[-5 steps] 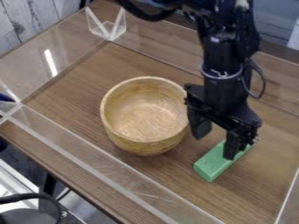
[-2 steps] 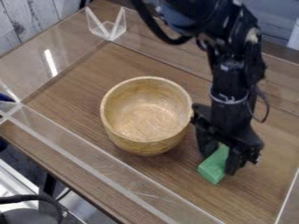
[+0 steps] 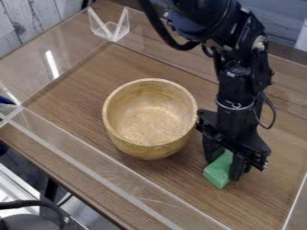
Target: Put the green block in the brown bowl
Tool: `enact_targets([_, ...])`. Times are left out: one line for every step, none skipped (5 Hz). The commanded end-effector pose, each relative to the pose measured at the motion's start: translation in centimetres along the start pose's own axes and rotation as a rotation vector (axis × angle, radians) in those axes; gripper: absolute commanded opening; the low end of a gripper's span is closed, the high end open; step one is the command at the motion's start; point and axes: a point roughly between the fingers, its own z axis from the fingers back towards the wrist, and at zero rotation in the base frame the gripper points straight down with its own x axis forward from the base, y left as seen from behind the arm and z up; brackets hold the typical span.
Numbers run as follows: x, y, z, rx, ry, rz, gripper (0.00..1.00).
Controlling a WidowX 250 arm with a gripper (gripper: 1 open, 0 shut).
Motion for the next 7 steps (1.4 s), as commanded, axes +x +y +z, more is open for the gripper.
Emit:
enact_targets([1.28, -0.3, 2.54, -0.005, -0.095, -0.028, 0.0])
enact_targets([1.21, -0.33, 2.87, -0.007, -0.112, -0.032, 0.0])
enact_targets([1.04, -0.37, 3.09, -0.011, -0.125, -0.035, 0.0])
enact_targets([0.91, -0.35, 2.93, -0.013, -0.127, -0.036, 0.0])
enact_targets([0.85, -0.33, 2.76, -0.013, -0.129, -0.037, 0.0])
enact_targets([0.84, -0.31, 2.72, -0.014, -0.134, -0.037, 0.0])
enact_targets([0.83, -0.3, 2.79, -0.015, -0.14, -0.037, 0.0])
